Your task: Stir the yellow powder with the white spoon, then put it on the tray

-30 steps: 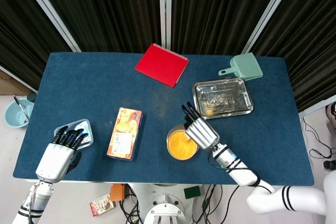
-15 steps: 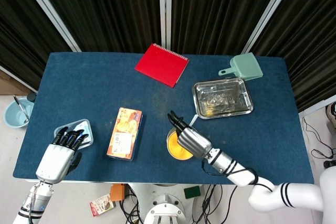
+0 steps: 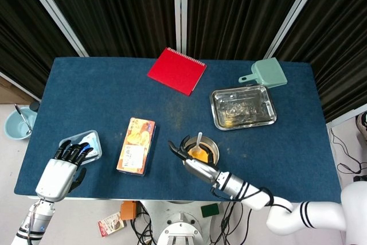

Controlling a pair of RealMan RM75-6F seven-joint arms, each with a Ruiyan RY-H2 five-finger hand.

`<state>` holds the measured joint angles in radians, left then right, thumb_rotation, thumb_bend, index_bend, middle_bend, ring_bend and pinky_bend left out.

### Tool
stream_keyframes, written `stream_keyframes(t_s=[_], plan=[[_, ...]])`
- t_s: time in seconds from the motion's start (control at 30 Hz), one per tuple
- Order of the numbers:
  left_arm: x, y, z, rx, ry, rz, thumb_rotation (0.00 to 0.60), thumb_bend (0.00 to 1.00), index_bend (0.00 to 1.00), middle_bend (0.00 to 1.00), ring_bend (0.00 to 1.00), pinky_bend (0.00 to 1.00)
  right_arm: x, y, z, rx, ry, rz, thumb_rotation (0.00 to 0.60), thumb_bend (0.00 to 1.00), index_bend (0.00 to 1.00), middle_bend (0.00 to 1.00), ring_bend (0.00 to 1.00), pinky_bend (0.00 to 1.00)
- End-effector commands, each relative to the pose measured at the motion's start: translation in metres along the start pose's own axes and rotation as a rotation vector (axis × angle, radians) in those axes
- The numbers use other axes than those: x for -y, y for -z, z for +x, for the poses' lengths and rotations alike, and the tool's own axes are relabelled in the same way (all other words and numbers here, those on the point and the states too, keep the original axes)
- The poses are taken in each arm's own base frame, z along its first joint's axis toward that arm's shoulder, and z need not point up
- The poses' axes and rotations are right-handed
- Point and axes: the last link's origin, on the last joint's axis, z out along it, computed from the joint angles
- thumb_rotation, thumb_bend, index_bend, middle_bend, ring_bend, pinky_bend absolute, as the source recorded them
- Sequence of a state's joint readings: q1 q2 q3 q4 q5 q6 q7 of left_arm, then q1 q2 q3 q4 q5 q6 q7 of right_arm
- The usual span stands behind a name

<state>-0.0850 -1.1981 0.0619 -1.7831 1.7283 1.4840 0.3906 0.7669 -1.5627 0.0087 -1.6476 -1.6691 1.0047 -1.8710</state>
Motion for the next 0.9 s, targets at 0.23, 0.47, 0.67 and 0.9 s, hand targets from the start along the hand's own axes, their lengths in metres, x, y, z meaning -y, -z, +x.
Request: stream_keyframes(t_s=[0.23,0.47,0.67,0.9], plan=[[0.002,0.001,-0.002,0.002,0.000,0.007,0.600,0.44,0.20,0.17,0.20,0.13,-0.002,0.001,0.004,0.053,0.058,-0.007,0.600,0.54,0.88,0.37,0.04,0.00],[0.001,0.001,-0.001,-0.001,-0.008,0.011,0.600,0.44,0.20,0.17,0.20,0.13,-0.007,-0.001,0.004,0.017,0.119,0.017,0.600,0.53,0.89,0.37,0.04,0.00],[0.000,0.003,-0.002,-0.007,-0.004,0.024,0.600,0.44,0.20,0.17,0.20,0.13,-0.010,-0.001,0.002,0.009,0.203,0.039,0.600,0.53,0.90,0.37,0.04,0.00],[0.002,0.004,-0.002,-0.005,-0.006,0.034,0.600,0.44,0.20,0.17,0.20,0.13,-0.002,-0.002,0.008,-0.013,0.195,0.063,0.600,0.53,0.92,0.38,0.04,0.00]])
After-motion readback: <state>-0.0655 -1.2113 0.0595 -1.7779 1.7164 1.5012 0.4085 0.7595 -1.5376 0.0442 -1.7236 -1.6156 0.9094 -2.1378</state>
